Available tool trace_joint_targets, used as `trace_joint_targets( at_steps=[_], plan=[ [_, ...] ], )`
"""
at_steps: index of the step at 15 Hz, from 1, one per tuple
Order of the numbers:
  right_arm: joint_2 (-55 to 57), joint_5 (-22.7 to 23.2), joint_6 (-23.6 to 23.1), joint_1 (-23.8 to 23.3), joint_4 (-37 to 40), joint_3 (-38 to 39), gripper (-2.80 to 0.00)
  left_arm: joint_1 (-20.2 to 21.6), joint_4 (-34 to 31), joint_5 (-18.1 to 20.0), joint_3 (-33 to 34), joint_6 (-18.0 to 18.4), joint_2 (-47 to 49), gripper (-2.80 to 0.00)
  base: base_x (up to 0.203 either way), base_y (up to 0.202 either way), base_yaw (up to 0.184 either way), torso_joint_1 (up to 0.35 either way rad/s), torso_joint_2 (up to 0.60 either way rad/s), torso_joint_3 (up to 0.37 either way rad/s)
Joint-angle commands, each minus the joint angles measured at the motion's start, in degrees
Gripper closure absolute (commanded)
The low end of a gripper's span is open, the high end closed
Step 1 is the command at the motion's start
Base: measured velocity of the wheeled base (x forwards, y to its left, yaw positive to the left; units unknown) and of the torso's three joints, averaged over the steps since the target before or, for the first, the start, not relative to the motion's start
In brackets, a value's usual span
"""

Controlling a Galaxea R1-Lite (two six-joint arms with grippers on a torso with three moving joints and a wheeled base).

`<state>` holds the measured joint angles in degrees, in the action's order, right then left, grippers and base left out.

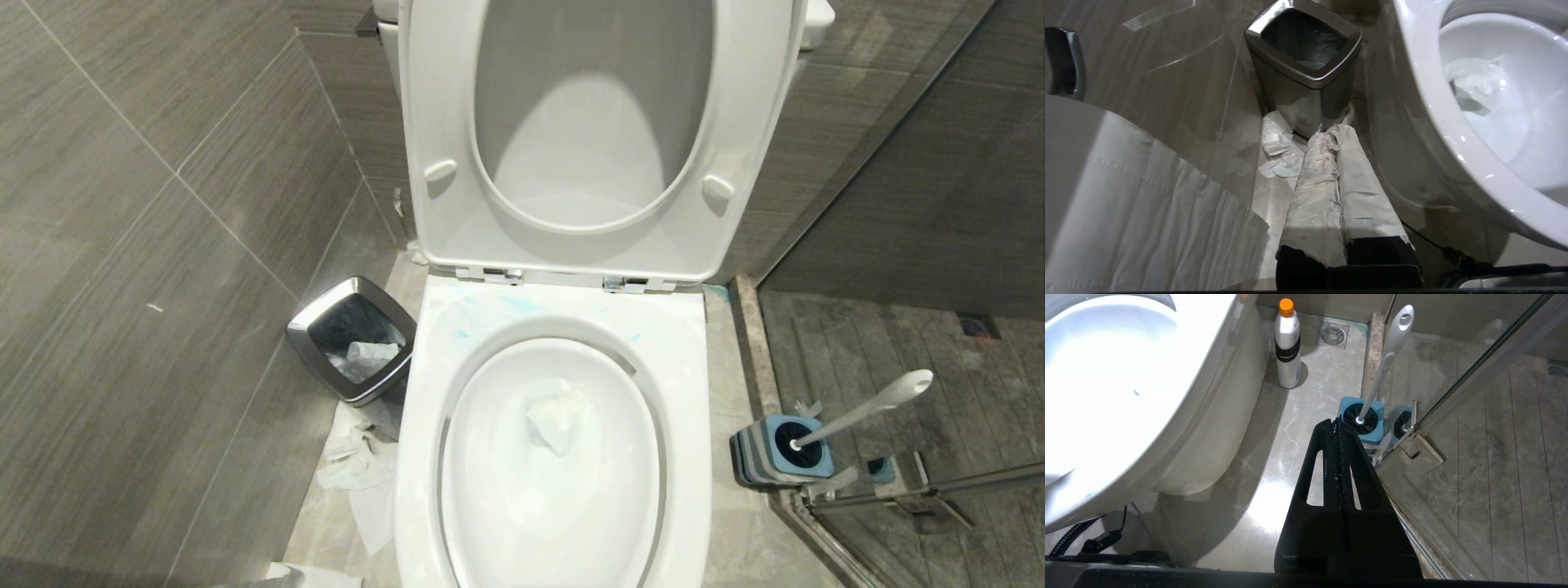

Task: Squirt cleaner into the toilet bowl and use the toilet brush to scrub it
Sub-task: Pour in the cleaning agent

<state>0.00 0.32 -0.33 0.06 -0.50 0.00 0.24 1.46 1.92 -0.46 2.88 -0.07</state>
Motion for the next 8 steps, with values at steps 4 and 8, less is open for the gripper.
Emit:
trace_joint_targets(
  at_steps=[4,8],
  plan=[
    [0.0,0.0,0.0,-0.1,0.0,0.4,0.00,0.0,-0.8,-0.6,0.9,0.8,0.1,0.00,0.000,0.000,0.000,0.000,0.00,0.000],
    [0.0,0.0,0.1,0.0,0.0,0.4,0.00,0.0,-0.8,-1.1,0.9,0.6,0.1,0.00,0.000,0.000,0.000,0.000,0.00,0.000]
  ],
)
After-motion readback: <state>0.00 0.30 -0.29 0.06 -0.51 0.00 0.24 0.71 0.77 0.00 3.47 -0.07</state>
